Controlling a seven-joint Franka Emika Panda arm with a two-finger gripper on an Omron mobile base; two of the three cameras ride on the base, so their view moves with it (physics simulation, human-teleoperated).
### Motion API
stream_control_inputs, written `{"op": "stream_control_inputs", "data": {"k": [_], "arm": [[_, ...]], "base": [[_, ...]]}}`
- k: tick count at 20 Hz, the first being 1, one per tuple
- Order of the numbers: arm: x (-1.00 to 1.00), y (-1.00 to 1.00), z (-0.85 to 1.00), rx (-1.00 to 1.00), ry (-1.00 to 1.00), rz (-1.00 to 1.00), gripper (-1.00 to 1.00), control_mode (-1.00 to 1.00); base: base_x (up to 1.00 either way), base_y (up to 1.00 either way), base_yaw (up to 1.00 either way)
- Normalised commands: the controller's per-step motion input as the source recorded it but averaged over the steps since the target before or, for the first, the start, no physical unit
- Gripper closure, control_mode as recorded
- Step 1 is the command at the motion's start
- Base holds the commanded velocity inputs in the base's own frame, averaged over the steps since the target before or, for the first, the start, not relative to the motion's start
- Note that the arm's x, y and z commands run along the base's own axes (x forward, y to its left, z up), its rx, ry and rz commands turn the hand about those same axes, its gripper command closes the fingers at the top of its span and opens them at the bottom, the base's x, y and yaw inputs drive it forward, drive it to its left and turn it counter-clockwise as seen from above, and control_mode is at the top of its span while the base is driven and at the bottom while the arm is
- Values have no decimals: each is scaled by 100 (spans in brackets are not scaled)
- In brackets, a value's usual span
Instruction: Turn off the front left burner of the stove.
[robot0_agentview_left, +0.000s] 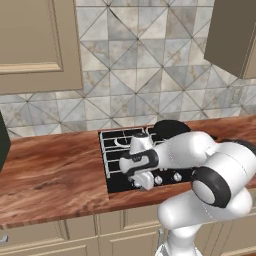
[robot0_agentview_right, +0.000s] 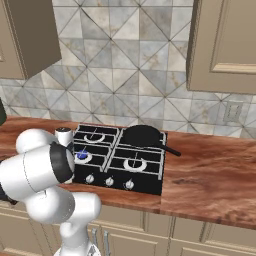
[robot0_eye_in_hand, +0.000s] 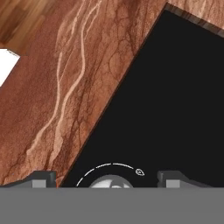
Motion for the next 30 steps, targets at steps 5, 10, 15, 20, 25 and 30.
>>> {"op": "stream_control_inputs", "data": {"k": [5,10,15,20,25,30], "arm": [[10,-11,-6,0,0,0,-100,-100],[2,-17,-9,0,0,0,-100,-100],[-8,0,-26,0,3,0,100,-100],[-12,-4,-22,0,5,0,100,-100],[-40,-4,-31,0,1,-2,100,-100],[-41,0,-24,0,0,-17,100,-100]], "base": [[0,0,0],[0,0,0],[0,0,0],[0,0,0],[0,0,0],[0,0,0]]}}
